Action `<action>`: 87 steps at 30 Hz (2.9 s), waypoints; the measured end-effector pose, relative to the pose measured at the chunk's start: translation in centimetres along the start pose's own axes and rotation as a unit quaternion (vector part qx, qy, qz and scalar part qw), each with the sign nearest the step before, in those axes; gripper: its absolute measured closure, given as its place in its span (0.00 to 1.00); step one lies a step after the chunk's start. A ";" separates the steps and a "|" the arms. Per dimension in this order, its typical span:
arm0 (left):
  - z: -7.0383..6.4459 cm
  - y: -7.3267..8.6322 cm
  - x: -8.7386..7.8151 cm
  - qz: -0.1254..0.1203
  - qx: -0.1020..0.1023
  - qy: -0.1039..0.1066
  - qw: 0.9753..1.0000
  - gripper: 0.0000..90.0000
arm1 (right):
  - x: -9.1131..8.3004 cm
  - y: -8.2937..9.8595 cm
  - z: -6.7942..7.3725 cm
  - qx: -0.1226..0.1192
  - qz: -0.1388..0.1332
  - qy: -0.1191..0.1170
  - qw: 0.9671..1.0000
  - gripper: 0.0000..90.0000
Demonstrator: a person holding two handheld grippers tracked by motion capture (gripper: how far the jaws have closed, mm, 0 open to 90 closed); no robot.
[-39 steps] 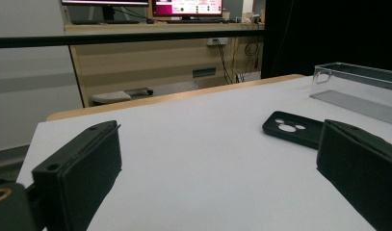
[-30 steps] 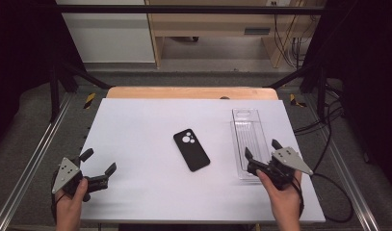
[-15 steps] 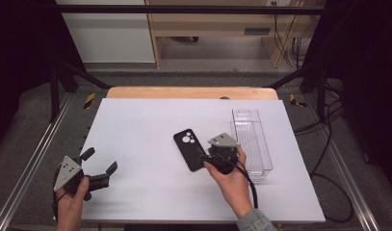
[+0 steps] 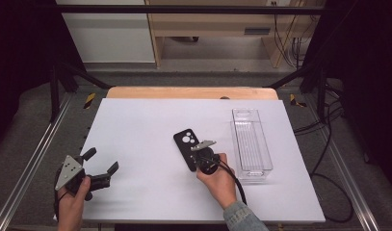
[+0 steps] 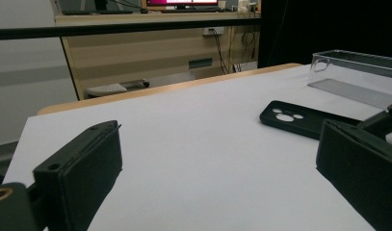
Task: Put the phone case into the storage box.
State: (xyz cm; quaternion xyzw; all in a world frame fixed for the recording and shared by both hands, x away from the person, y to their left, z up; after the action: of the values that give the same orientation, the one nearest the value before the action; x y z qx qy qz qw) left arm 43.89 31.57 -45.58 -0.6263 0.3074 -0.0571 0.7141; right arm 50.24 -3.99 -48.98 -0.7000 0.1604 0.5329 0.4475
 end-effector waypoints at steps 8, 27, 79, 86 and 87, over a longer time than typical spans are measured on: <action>-0.5 0.0 0.2 0.007 0.013 0.006 1.000 0.03 | -0.6 1.1 0.6 -0.026 0.018 -0.022 0.999 1.00; -1.0 0.0 0.4 0.011 0.019 0.009 1.000 0.03 | -4.7 9.3 0.4 -0.043 0.027 -0.077 0.996 1.00; -1.0 0.1 0.5 0.015 0.023 0.010 1.000 0.04 | -6.4 9.2 -0.8 0.014 -0.109 -0.043 0.993 0.32; -1.1 0.1 0.6 0.015 0.022 0.012 1.000 0.04 | -6.1 8.9 -0.5 0.010 -0.113 -0.043 0.993 0.13; -1.1 0.1 0.6 0.014 0.022 0.012 1.000 0.04 | -6.0 8.9 -0.4 0.008 -0.113 -0.043 0.993 0.12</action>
State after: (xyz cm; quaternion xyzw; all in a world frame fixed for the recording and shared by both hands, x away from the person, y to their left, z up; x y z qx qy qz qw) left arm 43.77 30.34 -45.89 -0.6050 0.3238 -0.0615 0.7248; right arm 41.93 -10.75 -47.67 -0.6866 0.0650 0.5069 0.5171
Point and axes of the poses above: each handheld gripper's, and its own axes: x roughly forward along the jaws, y roughly out of its underside, z roughly to its left, the point moved 3 cm from there along x, roughly forward along the jaws, and after that the axes turned 13 degrees about z, right-handed, at the moved point
